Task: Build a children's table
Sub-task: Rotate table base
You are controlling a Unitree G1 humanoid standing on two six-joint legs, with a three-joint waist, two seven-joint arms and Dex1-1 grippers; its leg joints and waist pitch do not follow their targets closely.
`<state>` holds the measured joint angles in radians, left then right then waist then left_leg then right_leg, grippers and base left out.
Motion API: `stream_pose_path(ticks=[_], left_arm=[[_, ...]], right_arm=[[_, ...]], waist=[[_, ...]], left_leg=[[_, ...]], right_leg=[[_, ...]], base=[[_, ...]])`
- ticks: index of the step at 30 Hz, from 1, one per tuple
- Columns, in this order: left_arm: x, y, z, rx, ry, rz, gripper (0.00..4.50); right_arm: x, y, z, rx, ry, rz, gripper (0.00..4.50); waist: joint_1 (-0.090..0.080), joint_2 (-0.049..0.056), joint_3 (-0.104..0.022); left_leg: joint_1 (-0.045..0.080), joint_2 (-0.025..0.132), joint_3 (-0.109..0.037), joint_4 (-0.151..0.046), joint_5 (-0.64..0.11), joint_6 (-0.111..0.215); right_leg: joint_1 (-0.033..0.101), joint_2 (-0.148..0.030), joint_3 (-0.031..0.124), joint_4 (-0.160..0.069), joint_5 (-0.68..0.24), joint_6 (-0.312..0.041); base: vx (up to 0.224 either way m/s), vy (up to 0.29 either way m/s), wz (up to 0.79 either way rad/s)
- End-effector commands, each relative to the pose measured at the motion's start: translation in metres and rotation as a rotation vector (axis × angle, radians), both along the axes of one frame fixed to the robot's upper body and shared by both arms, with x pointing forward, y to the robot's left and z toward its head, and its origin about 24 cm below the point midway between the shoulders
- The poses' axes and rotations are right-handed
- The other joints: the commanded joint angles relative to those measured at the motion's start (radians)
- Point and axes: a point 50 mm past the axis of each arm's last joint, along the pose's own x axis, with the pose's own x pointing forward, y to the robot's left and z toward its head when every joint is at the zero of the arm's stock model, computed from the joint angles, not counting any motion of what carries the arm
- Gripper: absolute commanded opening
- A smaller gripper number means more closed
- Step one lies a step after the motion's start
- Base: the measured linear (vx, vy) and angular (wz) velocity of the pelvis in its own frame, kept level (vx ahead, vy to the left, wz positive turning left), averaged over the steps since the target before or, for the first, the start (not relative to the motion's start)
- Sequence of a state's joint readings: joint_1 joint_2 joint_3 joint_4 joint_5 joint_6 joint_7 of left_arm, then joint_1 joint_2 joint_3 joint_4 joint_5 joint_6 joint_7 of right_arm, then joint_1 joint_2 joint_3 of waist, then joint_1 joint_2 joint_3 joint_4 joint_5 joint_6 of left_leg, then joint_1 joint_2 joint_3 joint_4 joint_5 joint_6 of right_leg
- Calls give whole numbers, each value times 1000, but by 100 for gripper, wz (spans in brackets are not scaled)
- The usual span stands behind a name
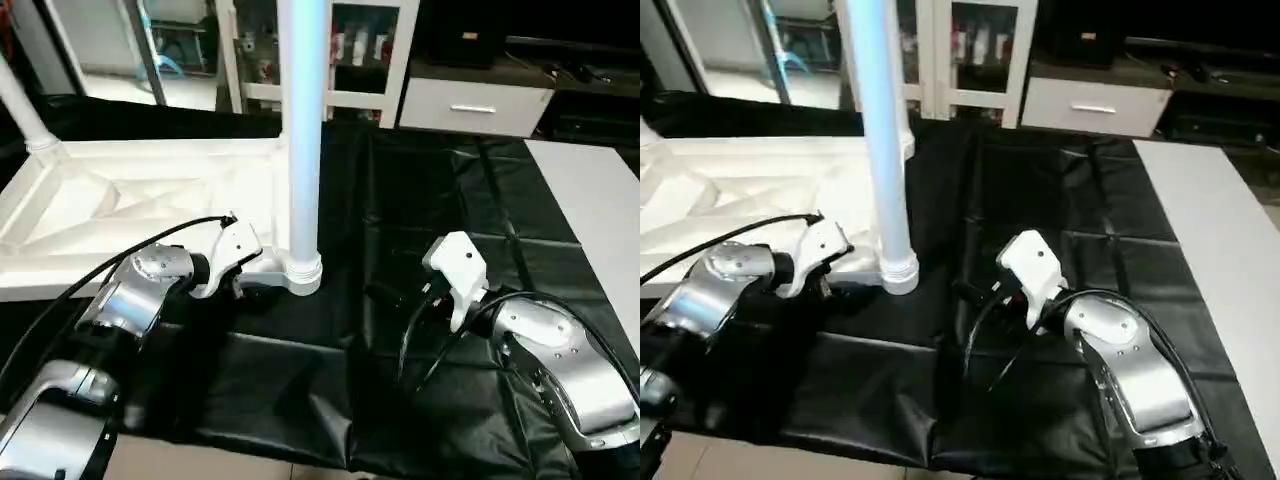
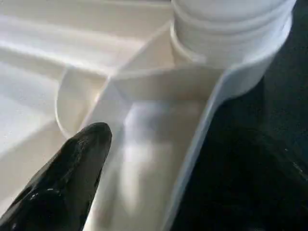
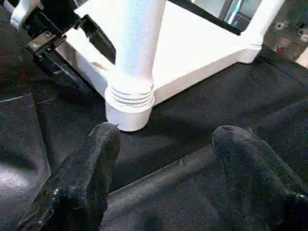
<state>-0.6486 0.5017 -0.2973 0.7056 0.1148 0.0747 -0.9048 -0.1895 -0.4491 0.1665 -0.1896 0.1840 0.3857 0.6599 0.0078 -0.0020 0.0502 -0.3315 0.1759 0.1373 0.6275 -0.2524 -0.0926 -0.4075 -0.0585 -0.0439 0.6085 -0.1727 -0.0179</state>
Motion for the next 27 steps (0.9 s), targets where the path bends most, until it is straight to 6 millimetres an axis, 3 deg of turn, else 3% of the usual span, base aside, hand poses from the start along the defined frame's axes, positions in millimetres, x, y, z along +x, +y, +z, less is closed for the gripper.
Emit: stream_pose_path(ticks=[1, 4, 10, 17, 27], left_arm=[[4, -1, -1, 42, 16, -32, 442], [2, -6, -3, -26, 84, -89, 442], [-2, -8, -7, -38, 186, -170, 442], [-9, -11, -6, -1, 271, -289, 442], [2, -13, 7, -19, 195, -283, 427]], right_arm=[[1, 1, 1, -10, -6, 9, 343], [0, 0, 2, -13, -7, 19, 343], [-1, 1, 2, -19, -4, 43, 343], [-2, -2, 2, -27, -8, 45, 343], [-3, -3, 1, -37, -10, 51, 343]], waist=[[6, 7, -57], [10, 6, -55], [14, 6, -58], [22, 8, -59], [28, 4, -57]], left_leg=[[-12, 35, 2, -87, -107, 42], [-10, 36, 5, -90, -126, 32], [-15, 39, 6, -89, -94, 37], [-12, 42, 7, -91, -73, 37], [-11, 41, 9, -92, -93, 29]], right_leg=[[66, -69, 48, -64, -168, -242], [63, -71, 51, -70, -212, -227], [67, -74, 51, -62, -148, -245], [67, -74, 52, -58, -106, -257], [67, -75, 52, -64, -151, -245]], base=[[0, 0, 0], [0, 0, 0], [0, 0, 0], [0, 0, 0], [0, 0, 0]])
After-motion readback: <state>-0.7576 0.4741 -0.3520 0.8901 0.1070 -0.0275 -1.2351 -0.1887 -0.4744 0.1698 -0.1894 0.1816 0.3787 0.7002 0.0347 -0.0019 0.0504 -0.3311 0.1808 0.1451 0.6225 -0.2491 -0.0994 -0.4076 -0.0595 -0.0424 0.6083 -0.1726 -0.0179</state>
